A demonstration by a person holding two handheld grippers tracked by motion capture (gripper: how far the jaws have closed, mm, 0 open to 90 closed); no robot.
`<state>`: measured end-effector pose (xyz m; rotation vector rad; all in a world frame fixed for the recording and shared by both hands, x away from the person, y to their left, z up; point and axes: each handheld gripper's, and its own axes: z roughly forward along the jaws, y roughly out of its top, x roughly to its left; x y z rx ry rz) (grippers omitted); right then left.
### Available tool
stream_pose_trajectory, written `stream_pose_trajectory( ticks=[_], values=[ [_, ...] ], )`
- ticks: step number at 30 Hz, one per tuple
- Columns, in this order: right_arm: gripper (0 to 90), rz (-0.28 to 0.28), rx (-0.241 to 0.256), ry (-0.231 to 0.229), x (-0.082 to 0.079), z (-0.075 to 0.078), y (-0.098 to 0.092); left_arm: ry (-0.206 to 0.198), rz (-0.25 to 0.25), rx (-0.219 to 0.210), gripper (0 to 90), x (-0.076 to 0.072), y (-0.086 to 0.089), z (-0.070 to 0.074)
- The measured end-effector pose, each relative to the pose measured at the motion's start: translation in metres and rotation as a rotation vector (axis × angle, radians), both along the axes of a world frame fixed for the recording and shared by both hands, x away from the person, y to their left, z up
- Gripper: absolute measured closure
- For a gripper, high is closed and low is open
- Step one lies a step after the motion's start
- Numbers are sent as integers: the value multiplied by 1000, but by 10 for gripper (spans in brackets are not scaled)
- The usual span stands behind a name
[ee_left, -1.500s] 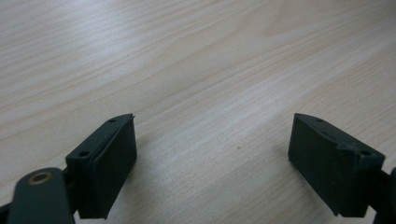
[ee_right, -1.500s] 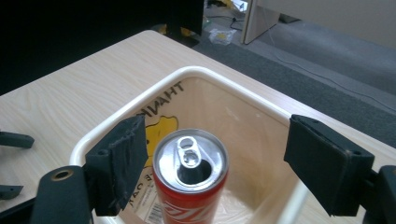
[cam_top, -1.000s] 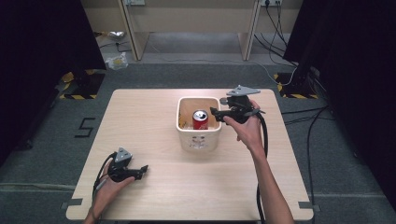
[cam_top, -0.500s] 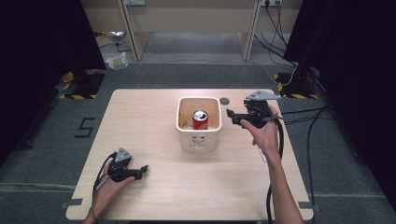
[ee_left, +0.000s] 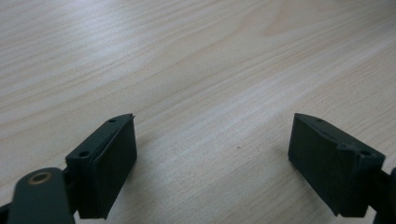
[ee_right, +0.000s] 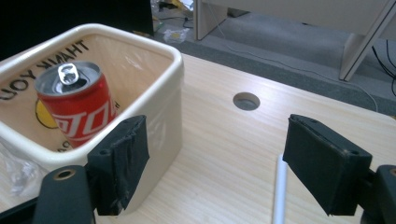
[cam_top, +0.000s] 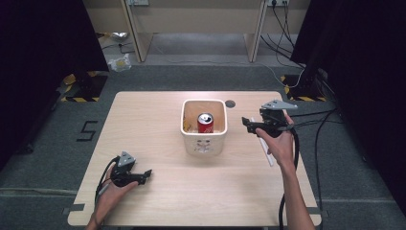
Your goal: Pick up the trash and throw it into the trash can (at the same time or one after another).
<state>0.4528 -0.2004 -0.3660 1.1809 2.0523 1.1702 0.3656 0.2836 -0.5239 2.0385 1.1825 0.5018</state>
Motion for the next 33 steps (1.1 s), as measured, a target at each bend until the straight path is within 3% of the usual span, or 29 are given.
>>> stream_pose_trajectory(
  ticks=[7, 18, 22, 33],
  values=[
    [222, -16, 1, 0, -7, -8, -12, 0, 0, 0, 145, 0, 0, 0],
    [222, -45, -7, 23, -14, -33, -27, 0, 0, 0, 145, 0, 0, 0],
    [226, -49, 1, 17, -13, -32, -27, 0, 0, 0, 145, 0, 0, 0],
    [253, -68, -41, 51, -10, -49, -31, 0, 0, 0, 145, 0, 0, 0]
  ],
)
